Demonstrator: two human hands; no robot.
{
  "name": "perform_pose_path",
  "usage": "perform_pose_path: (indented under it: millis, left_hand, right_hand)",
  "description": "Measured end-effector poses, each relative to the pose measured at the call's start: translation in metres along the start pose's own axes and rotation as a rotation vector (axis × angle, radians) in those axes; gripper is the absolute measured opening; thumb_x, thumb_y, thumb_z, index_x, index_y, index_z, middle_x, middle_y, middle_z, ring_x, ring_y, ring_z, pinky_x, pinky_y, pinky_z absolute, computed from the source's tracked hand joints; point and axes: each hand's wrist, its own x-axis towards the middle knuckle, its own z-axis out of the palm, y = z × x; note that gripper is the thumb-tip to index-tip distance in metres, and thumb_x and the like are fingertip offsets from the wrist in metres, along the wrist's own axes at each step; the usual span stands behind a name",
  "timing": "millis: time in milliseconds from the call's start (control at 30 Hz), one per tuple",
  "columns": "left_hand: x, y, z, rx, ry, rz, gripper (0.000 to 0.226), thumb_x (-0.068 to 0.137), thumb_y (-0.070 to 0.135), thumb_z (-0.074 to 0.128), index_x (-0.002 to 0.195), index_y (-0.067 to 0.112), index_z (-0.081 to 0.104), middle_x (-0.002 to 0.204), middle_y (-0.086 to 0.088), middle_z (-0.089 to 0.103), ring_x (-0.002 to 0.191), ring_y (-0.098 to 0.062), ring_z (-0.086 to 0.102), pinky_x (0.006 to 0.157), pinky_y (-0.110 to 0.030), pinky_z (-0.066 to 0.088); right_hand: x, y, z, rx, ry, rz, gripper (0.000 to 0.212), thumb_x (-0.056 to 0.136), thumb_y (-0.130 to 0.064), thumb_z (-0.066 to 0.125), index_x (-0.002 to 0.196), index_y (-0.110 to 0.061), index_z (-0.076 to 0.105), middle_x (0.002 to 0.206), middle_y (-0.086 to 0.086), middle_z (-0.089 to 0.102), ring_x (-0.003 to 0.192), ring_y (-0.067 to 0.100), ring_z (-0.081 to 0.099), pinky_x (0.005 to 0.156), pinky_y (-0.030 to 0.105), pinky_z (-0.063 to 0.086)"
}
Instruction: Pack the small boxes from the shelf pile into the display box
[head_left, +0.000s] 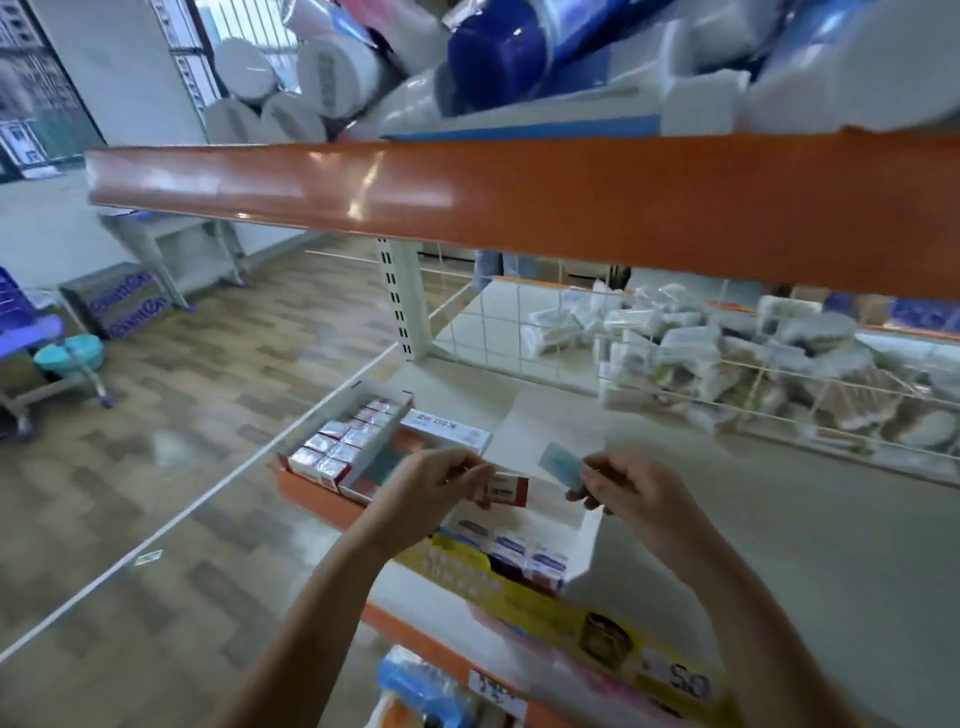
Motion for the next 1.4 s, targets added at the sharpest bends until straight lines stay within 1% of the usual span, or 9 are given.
perform_pose_path:
  millis: [67, 233, 433, 600, 700, 833, 1100, 1267, 1400]
  left_hand:
    - [0.008, -0.013, -0.012, -0.013, 0.013, -0.013, 0.025, 0.092, 0.027, 0.057, 0.069, 0.035, 0.061, 0.069, 0.019, 0.066, 0.067, 0.003, 0.059, 0.062, -0.013, 0.043]
    - [0.021, -0.053, -0.040, -0.049, 0.037, -0.096, 0.018, 0.093, 0.024, 0.056, 0.080, 0.022, 0.069, 0.070, 0.015, 0.070, 0.069, -0.010, 0.064, 0.065, -0.031, 0.048]
    - [0.024, -0.091, -0.070, -0.126, 0.082, -0.083, 0.019, 0.091, 0.028, 0.056, 0.074, 0.028, 0.065, 0.069, 0.022, 0.067, 0.059, 0.006, 0.057, 0.052, -0.009, 0.040]
    - [0.038, -0.128, -0.093, -0.256, 0.032, -0.043, 0.036, 0.077, 0.054, 0.050, 0.080, 0.022, 0.068, 0.076, 0.009, 0.070, 0.062, -0.009, 0.060, 0.054, -0.022, 0.045]
    - [0.048, -0.149, -0.104, -0.344, -0.057, 0.001, 0.039, 0.077, 0.053, 0.052, 0.084, 0.018, 0.068, 0.078, 0.009, 0.070, 0.063, -0.003, 0.062, 0.054, -0.011, 0.043]
    - [0.062, -0.171, -0.113, -0.392, -0.164, 0.028, 0.040, 0.075, 0.062, 0.051, 0.085, 0.026, 0.067, 0.079, 0.005, 0.070, 0.063, -0.001, 0.060, 0.055, -0.011, 0.044]
    - [0.085, -0.191, -0.107, -0.346, -0.346, 0.113, 0.038, 0.074, 0.069, 0.047, 0.083, 0.036, 0.065, 0.073, 0.007, 0.066, 0.063, -0.008, 0.057, 0.059, -0.029, 0.047]
    - [0.090, -0.188, -0.099, -0.312, -0.401, 0.141, 0.016, 0.082, 0.055, 0.051, 0.083, 0.046, 0.064, 0.074, 0.009, 0.066, 0.060, -0.005, 0.056, 0.056, -0.026, 0.048]
    - [0.090, -0.186, -0.096, -0.306, -0.389, 0.155, 0.012, 0.086, 0.046, 0.054, 0.083, 0.051, 0.064, 0.075, 0.012, 0.067, 0.060, -0.002, 0.058, 0.052, -0.013, 0.044]
  right_hand:
    - [0.017, -0.005, 0.007, -0.002, -0.035, -0.024, 0.009, 0.091, -0.018, 0.057, 0.090, -0.025, 0.063, 0.075, -0.011, 0.073, 0.067, -0.001, 0.064, 0.061, 0.011, 0.044]
    - [0.053, -0.023, 0.030, -0.078, -0.105, -0.053, 0.016, 0.091, -0.021, 0.057, 0.087, -0.035, 0.061, 0.076, -0.010, 0.072, 0.070, -0.001, 0.065, 0.064, 0.011, 0.047]
    - [0.083, -0.042, 0.067, -0.217, -0.146, -0.056, 0.014, 0.090, -0.026, 0.059, 0.086, -0.040, 0.062, 0.077, -0.017, 0.065, 0.071, -0.006, 0.057, 0.066, 0.012, 0.043]
    - [0.105, -0.054, 0.099, -0.315, -0.167, 0.014, 0.009, 0.090, -0.030, 0.060, 0.095, -0.032, 0.067, 0.086, -0.015, 0.066, 0.080, 0.000, 0.060, 0.072, 0.018, 0.046]
    - [0.116, -0.062, 0.120, -0.392, -0.196, 0.077, 0.013, 0.091, -0.032, 0.057, 0.099, -0.028, 0.067, 0.089, -0.017, 0.064, 0.081, 0.002, 0.061, 0.073, 0.020, 0.048]
    - [0.124, -0.068, 0.141, -0.486, -0.264, 0.205, 0.015, 0.091, -0.034, 0.055, 0.099, -0.027, 0.067, 0.090, -0.013, 0.063, 0.082, 0.010, 0.061, 0.074, 0.030, 0.050]
    - [0.114, -0.077, 0.162, -0.606, -0.323, 0.382, 0.015, 0.092, -0.028, 0.056, 0.102, -0.023, 0.066, 0.101, -0.010, 0.065, 0.084, 0.002, 0.058, 0.069, 0.015, 0.042]
    - [0.114, -0.080, 0.169, -0.699, -0.413, 0.481, 0.022, 0.093, -0.023, 0.053, 0.111, -0.016, 0.064, 0.110, -0.001, 0.065, 0.093, 0.013, 0.061, 0.081, 0.026, 0.049]
    - [0.115, -0.075, 0.174, -0.680, -0.462, 0.519, 0.025, 0.091, -0.021, 0.055, 0.115, -0.015, 0.063, 0.111, 0.002, 0.066, 0.094, 0.015, 0.062, 0.076, 0.025, 0.048]
